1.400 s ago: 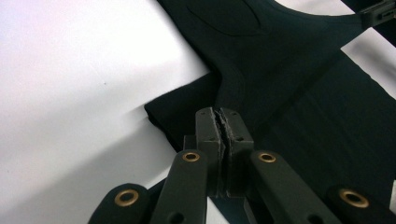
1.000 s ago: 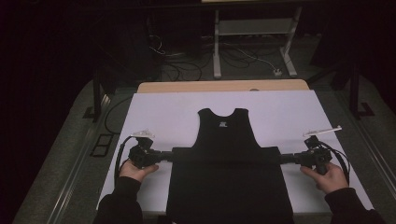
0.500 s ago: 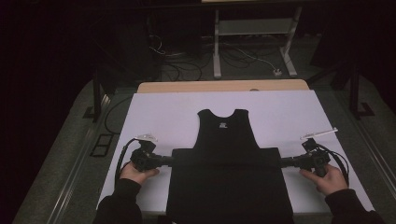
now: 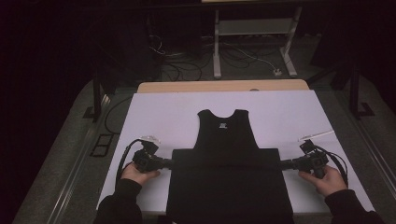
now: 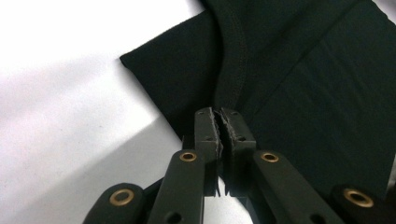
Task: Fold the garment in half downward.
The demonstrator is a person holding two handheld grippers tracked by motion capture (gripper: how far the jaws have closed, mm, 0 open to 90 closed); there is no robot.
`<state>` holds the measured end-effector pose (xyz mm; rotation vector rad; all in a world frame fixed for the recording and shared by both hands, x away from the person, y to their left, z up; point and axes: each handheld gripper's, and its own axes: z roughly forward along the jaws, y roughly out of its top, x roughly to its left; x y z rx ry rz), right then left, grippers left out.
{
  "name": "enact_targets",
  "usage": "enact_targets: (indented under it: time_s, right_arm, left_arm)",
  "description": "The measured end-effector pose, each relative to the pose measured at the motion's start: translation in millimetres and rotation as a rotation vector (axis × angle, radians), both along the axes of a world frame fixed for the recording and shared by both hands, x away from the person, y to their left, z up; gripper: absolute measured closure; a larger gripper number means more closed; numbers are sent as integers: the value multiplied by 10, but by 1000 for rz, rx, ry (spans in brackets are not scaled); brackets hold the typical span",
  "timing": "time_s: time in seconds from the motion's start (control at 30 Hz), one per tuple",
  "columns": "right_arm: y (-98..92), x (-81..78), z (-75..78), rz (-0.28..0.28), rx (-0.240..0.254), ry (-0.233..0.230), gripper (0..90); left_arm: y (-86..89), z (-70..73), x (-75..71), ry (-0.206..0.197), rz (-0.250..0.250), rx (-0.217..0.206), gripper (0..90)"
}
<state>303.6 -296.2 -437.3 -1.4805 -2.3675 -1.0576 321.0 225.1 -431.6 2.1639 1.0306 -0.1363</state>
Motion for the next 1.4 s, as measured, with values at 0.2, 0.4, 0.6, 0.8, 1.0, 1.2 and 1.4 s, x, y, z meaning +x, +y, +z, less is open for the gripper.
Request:
enact_targets:
  time_s: [0.2,0.4,0.6,0.8,1.0,1.2,1.4]
  right_arm:
    - [-14,-14,22,-26,-12,-48,591]
    - [-21,-15,28,-35,-18,-63,499]
    - [-42,-29,73,-36,-20,-104,325]
    - [-63,-31,122,-50,-18,-138,195]
    - [-79,-15,160,-41,-4,-157,101]
    - [-82,9,195,-52,-22,-182,0]
    - [-80,51,227,-49,-30,-191,0]
  left_arm:
    - [-8,-4,5,5,-26,-9,592]
    - [-15,8,5,-16,-18,9,465]
    - [-9,45,-3,-48,-11,11,349]
    - [2,64,16,-48,-9,3,227]
    - [17,114,36,-76,2,-23,100]
    - [-1,136,63,-86,-6,7,0]
    - [2,173,83,-101,-5,7,0]
